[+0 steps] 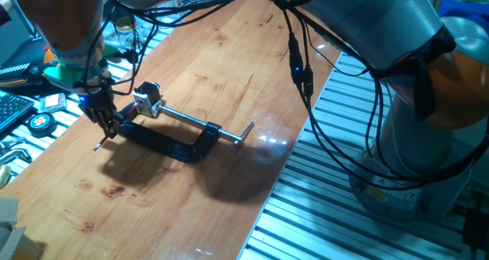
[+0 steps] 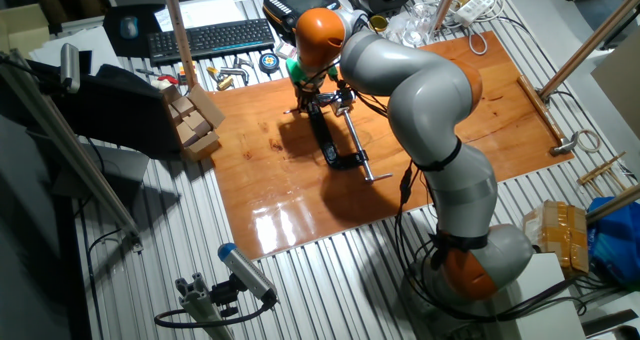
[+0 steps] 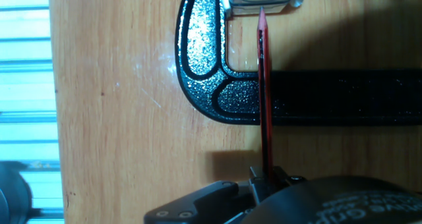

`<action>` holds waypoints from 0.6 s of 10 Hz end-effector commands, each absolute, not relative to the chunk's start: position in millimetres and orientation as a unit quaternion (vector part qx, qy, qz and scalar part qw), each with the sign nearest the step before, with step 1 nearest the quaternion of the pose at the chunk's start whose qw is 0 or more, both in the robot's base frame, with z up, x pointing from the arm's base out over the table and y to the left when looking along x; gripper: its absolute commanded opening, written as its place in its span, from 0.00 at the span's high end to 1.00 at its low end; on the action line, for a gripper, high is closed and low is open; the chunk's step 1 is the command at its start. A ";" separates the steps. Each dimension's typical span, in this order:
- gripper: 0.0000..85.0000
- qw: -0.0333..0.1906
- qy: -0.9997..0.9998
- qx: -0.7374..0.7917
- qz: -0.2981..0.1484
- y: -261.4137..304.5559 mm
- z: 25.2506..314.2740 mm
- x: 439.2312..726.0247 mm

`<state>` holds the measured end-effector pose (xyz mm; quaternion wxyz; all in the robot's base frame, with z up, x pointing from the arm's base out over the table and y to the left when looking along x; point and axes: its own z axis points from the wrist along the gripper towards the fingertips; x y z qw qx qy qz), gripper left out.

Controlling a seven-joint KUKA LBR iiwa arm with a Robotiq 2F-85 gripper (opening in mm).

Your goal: Insert the pencil into the pencil sharpener

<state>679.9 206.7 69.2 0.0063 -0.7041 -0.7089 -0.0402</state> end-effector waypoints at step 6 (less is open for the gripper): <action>1.00 0.005 -0.710 -0.703 -0.039 204.9 67.7 680.4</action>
